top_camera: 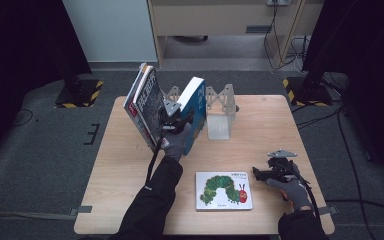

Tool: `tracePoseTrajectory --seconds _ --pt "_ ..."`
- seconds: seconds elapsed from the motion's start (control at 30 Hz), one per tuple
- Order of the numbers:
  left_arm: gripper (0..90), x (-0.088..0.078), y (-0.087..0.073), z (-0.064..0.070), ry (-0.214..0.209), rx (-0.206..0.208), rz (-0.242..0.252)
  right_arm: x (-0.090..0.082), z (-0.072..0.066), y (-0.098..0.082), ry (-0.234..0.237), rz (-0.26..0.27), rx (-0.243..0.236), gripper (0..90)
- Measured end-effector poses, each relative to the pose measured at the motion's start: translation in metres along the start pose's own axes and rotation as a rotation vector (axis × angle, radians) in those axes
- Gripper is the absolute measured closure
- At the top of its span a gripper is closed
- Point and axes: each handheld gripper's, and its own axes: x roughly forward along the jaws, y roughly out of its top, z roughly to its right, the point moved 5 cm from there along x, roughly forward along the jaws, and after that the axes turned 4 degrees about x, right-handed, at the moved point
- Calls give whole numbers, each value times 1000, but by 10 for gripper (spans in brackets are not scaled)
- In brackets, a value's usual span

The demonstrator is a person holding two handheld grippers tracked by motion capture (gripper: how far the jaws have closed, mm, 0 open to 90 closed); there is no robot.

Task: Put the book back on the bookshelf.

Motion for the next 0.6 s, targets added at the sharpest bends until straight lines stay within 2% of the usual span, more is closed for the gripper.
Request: tracePoseTrajectory --seconds 0.07,0.23,0.33,0.43,0.6 --pt "576 -1 -2 0 -9 6 3 0 0 0 0 0 -1 31" --pt "554 -10 -15 -2 -45 -28 5 0 -1 0 -3 1 1 31" --pt "559 -15 -20 -3 -57 -34 13 0 -1 0 -3 0 1 32" --pt "571 -15 -19 -2 -45 -33 9 0 -1 0 -3 0 0 32" --pt "588 -13 -17 1 6 1 0 0 -1 0 -1 -1 -1 31"
